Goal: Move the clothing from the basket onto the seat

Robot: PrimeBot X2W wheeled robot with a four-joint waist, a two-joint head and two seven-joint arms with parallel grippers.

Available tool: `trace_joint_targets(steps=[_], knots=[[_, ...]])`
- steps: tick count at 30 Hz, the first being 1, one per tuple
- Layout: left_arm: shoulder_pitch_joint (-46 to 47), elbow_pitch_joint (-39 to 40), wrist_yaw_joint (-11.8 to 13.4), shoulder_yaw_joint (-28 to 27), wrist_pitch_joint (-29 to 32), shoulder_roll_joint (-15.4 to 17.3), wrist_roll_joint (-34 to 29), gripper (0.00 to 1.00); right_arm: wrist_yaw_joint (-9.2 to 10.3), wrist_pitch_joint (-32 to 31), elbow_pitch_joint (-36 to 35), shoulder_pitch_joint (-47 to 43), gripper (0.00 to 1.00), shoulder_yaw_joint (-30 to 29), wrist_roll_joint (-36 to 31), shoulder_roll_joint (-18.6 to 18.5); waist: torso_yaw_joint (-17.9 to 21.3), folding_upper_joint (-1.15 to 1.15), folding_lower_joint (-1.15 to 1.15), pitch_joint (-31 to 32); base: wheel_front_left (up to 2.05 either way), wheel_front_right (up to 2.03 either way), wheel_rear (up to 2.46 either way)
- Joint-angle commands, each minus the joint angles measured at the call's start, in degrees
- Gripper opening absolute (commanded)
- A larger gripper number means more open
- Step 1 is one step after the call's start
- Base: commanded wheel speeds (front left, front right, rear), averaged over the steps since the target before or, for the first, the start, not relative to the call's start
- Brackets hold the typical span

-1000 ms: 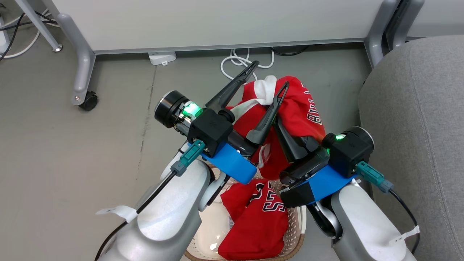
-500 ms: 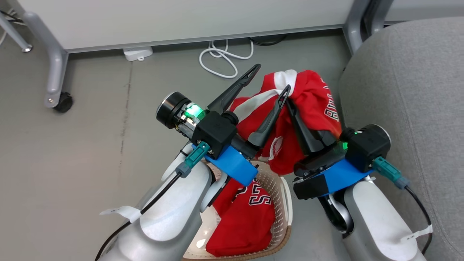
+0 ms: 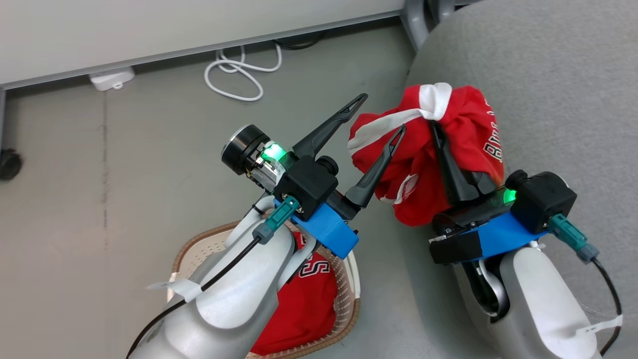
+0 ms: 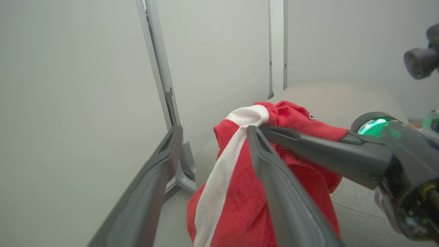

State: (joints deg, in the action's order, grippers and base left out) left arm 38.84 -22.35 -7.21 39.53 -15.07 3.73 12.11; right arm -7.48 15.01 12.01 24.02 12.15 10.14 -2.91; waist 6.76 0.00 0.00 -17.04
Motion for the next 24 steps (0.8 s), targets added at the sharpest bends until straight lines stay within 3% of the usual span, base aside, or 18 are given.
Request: trace_joint_targets(steps=[1,13,24], knots=[[0.9,-0.3,-0.4,0.3,-0.2,0.5,0.1,1.0,-0.03,0.3,-0.4,-0.9,0.0,-0.8,0.1,0.0,2.4,0.0,0.0,-0.7,0.0,0.0,0.0],[2.6,-1.5,-0.3,4.1,-0.2,0.8,0.8,1.0,-0.03,0.3,-2.1,-3.2,0.0,-6.1,-1.0,0.0,7.5,0.0,0.0,-2.7,0.0,0.0,0.0],[3.0,-1.6,-0.3,4.7,-0.2,0.9,1.3,1.0,-0.03,0.3,-3.3,-2.9,0.0,-8.1,-1.3,0.0,7.9,0.0,0.0,-3.2,0.0,0.0,0.0]])
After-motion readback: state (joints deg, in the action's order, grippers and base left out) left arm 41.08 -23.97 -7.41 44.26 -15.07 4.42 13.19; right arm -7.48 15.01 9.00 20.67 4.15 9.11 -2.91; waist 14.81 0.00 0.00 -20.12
